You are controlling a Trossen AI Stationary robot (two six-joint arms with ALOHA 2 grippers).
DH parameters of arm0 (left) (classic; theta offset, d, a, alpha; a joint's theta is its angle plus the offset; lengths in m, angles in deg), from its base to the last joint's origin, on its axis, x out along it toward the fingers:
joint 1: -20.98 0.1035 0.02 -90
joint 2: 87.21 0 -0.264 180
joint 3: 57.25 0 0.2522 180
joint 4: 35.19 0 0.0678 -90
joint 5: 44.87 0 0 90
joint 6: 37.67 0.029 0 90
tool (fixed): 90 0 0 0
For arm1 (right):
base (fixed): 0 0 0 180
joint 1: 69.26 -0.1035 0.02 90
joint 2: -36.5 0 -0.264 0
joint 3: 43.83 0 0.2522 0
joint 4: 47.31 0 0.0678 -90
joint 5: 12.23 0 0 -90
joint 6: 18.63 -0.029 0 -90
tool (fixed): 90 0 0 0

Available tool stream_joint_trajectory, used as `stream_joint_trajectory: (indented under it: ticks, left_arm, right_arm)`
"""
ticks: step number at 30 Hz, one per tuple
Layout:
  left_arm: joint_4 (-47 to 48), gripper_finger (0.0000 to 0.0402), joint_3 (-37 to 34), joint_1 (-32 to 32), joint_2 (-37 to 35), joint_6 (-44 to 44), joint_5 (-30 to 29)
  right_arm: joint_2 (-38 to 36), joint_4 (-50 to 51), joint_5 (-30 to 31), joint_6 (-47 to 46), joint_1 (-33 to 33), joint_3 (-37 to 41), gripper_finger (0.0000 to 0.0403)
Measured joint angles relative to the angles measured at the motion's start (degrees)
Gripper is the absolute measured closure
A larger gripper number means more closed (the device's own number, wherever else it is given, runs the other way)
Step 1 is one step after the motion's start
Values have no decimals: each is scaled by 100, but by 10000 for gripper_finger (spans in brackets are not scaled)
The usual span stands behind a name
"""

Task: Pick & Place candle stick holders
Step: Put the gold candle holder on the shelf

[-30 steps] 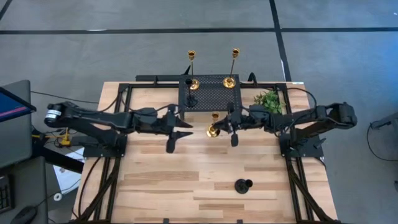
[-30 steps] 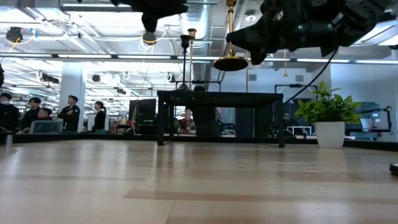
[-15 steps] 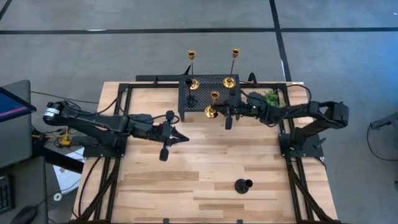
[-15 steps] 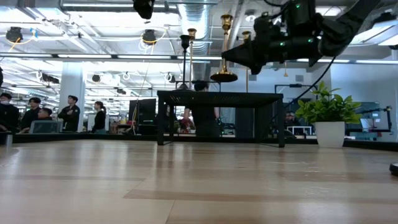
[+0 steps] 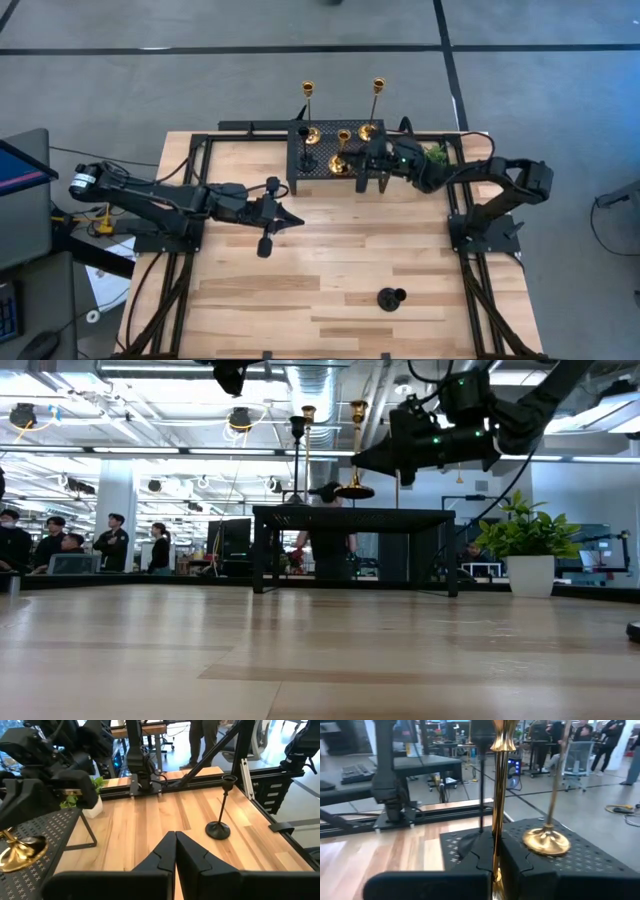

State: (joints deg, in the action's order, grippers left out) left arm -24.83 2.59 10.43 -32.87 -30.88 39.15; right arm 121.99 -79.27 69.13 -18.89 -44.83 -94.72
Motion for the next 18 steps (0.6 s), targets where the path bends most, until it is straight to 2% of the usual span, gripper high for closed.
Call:
stream_joint_trajectory:
  ticks: [7, 18]
  left_arm:
    - [2, 397, 0, 0, 0, -15, 0]
    - [0, 397, 0, 0, 0, -15, 0]
  right_arm:
    - [9, 109, 21, -115, 201, 0, 403]
    - [9, 87, 185, -171, 148, 2, 403]
